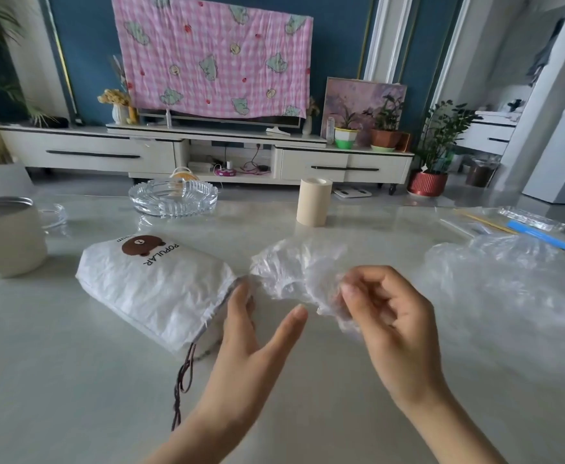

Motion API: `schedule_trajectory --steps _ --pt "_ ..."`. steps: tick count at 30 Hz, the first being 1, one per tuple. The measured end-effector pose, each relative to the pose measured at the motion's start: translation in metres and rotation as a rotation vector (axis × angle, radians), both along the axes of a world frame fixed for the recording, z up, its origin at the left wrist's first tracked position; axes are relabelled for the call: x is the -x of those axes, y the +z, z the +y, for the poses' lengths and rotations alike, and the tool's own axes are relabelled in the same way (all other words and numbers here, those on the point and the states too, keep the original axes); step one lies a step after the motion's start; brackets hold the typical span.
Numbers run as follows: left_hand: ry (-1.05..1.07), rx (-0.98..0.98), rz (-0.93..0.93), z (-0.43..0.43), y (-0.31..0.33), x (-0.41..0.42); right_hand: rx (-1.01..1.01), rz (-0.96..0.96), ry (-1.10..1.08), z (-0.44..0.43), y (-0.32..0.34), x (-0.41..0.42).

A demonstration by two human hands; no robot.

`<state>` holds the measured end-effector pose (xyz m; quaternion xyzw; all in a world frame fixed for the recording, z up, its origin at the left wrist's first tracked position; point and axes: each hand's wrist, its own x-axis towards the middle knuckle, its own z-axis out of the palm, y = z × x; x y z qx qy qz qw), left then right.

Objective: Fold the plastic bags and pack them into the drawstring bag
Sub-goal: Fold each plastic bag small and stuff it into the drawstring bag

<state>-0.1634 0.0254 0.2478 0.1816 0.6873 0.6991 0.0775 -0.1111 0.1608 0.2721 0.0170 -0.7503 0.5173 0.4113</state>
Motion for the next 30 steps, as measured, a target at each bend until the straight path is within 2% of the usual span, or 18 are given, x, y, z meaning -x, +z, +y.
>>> schedule_trajectory --steps 4,6,8,10,13,16,19,20,21,24,25,27,30 --pt "-0.028 -0.056 -0.122 -0.002 0.006 0.006 0.301 0.041 0.035 0.010 0.013 -0.005" --pt "-0.126 -0.104 -0.206 -0.004 0.009 0.011 0.354 -0.009 0.038 0.018 0.014 -0.005" --pt "-0.160 -0.185 -0.268 -0.003 0.010 0.013 0.292 -0.071 -0.010 0.023 0.010 -0.004" --pt "-0.102 -0.173 -0.268 -0.002 0.011 0.012 0.185 -0.095 -0.128 0.026 0.003 0.000" --pt "0.046 0.054 -0.248 -0.005 0.005 0.008 -0.013 -0.107 -0.366 0.034 -0.011 0.007" --pt "0.034 0.372 -0.129 -0.013 0.007 0.005 -0.191 -0.251 -0.471 0.048 -0.020 0.012" --pt "-0.162 0.640 0.023 -0.020 0.020 -0.007 -0.334 -0.516 -0.390 0.058 -0.027 0.014" --pt "-0.203 0.667 0.088 -0.021 0.025 -0.012 -0.364 -0.588 -0.318 0.059 -0.028 0.014" --pt "-0.205 0.616 0.173 -0.022 0.029 -0.015 -0.367 -0.627 -0.233 0.057 -0.028 0.014" --pt "0.025 0.331 0.598 -0.018 0.022 -0.011 -0.277 -0.614 -0.007 0.044 -0.024 0.014" --pt "0.028 0.300 0.702 -0.015 0.018 -0.008 -0.255 -0.605 0.037 0.039 -0.023 0.015" --pt "-0.102 0.402 0.759 -0.004 0.009 -0.004 -0.263 -0.589 0.054 0.033 -0.022 0.017" --pt "-0.225 0.782 0.798 0.008 -0.022 0.003 -0.308 -0.573 -0.071 0.034 -0.025 0.019"
